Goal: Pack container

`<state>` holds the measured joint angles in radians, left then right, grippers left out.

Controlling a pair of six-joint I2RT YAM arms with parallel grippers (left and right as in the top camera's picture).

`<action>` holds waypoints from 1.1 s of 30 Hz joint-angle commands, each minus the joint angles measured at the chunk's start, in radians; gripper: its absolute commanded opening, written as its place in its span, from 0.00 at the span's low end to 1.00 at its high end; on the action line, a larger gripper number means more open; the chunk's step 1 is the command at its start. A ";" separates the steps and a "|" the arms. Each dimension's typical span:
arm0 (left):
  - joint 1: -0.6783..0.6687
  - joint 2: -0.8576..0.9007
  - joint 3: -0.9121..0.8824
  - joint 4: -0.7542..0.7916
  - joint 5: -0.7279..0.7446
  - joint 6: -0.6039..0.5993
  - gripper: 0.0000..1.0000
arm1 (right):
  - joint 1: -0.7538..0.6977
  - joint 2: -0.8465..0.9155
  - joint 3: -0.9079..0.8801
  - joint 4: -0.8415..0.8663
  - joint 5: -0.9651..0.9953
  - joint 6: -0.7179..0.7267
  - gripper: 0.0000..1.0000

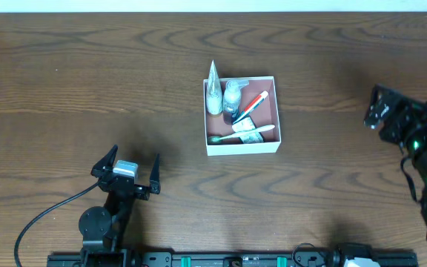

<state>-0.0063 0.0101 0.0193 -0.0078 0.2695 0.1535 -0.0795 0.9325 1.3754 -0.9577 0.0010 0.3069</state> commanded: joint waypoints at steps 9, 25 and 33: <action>0.006 -0.004 -0.015 -0.040 0.003 -0.006 0.98 | 0.035 -0.296 -0.441 0.277 -0.053 0.058 0.99; 0.006 -0.004 -0.015 -0.040 0.003 -0.006 0.98 | 0.068 -0.832 -1.176 0.970 -0.193 -0.124 0.99; 0.006 -0.004 -0.015 -0.040 0.003 -0.006 0.98 | 0.079 -0.928 -1.322 1.076 -0.192 -0.224 0.99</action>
<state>-0.0063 0.0101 0.0212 -0.0120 0.2626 0.1535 -0.0143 0.0174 0.0868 0.0948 -0.1867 0.1577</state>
